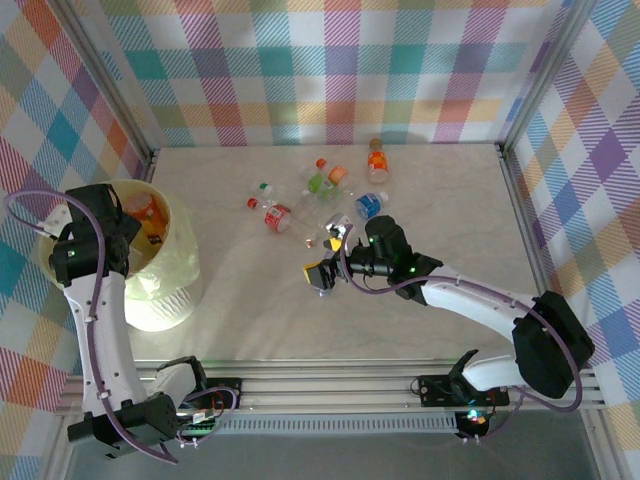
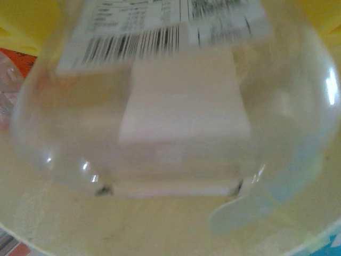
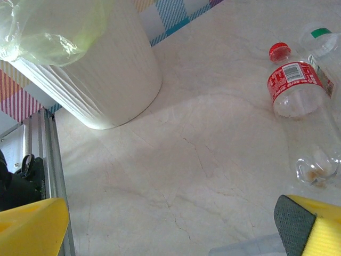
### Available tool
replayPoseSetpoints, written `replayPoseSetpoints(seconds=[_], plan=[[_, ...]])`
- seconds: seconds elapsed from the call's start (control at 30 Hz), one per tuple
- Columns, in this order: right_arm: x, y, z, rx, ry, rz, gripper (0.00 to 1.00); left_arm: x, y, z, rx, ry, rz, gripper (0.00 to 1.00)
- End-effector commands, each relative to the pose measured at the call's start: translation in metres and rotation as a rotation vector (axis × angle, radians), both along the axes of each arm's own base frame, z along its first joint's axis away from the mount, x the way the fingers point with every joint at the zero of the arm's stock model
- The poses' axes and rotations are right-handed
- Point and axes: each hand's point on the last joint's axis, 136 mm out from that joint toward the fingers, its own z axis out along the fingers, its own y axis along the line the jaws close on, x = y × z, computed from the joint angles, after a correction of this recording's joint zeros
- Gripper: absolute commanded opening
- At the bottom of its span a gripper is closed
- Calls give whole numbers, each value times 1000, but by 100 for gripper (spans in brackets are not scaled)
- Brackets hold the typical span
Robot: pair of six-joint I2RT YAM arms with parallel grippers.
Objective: Put the plastic bottles in the bin
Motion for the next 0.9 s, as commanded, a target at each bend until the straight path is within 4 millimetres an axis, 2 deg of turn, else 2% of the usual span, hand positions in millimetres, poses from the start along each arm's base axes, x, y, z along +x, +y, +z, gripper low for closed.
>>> replayPoseSetpoints(seconds=[0.0,0.3,0.47,0.53,0.67,0.77,0.87], plan=[[4,7,16,39,-17,-5,100,-9,-5,15,-6,-32,-18,100],[10,7,16,48,-6,-37,100,-9,-22,33,-34,-113,-107,100],[33,-4,3,34,60,-211,100,8,-47,43,-99,-207,-258,100],[45,-14,-5,32,105,-326,100,17,-60,49,-130,-258,-326,100],[63,-38,-36,-7,236,-557,100,37,-95,63,-232,-369,-519,100],[64,-45,-62,-62,352,-647,100,45,-117,69,-293,-432,-620,100],[62,-51,-86,-124,478,-730,100,47,-128,76,-299,-476,-681,100]])
